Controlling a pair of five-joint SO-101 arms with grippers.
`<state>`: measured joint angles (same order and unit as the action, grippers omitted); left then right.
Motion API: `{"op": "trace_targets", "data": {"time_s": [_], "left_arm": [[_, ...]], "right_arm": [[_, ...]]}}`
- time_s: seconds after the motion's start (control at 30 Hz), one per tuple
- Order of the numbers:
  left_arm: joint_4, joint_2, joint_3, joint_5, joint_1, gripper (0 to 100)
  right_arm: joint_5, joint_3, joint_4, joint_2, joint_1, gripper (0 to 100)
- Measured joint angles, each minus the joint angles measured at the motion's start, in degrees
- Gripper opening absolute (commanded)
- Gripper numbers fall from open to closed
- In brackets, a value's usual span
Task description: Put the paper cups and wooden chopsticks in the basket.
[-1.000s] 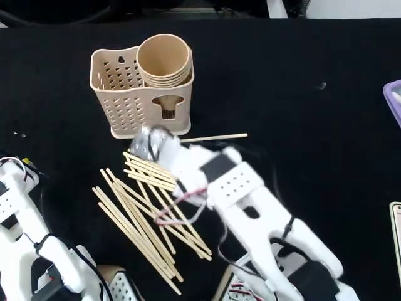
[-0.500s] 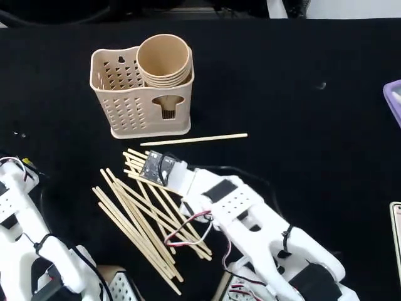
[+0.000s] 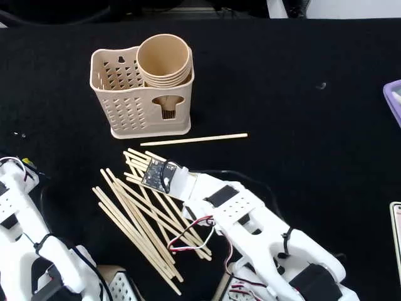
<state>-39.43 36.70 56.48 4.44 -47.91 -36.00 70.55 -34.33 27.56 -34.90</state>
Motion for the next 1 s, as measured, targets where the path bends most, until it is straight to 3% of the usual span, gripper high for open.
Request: {"op": "trace_targets", "data": {"time_s": [0.27, 0.43, 0.7, 0.83, 1.0], "left_arm": [[0.00, 0.00, 0.00, 0.00, 0.00, 22], [0.00, 0.00, 0.00, 0.00, 0.00, 22], [0.00, 0.00, 0.00, 0.00, 0.00, 22], [0.00, 0.00, 0.00, 0.00, 0.00, 22], [0.00, 0.00, 0.00, 0.00, 0.00, 22]], "right_arm": [[-0.09, -1.23, -4.92, 3.16, 1.05, 1.0], [0.26, -2.11, -11.43, 16.00, 4.84, 1.0], [3.43, -2.11, -21.45, 40.00, 3.43, 1.1], [3.43, 0.79, -19.52, 41.14, 2.81, 2.5], [3.78, 5.89, -10.90, 33.49, 2.81, 14.1]]}}
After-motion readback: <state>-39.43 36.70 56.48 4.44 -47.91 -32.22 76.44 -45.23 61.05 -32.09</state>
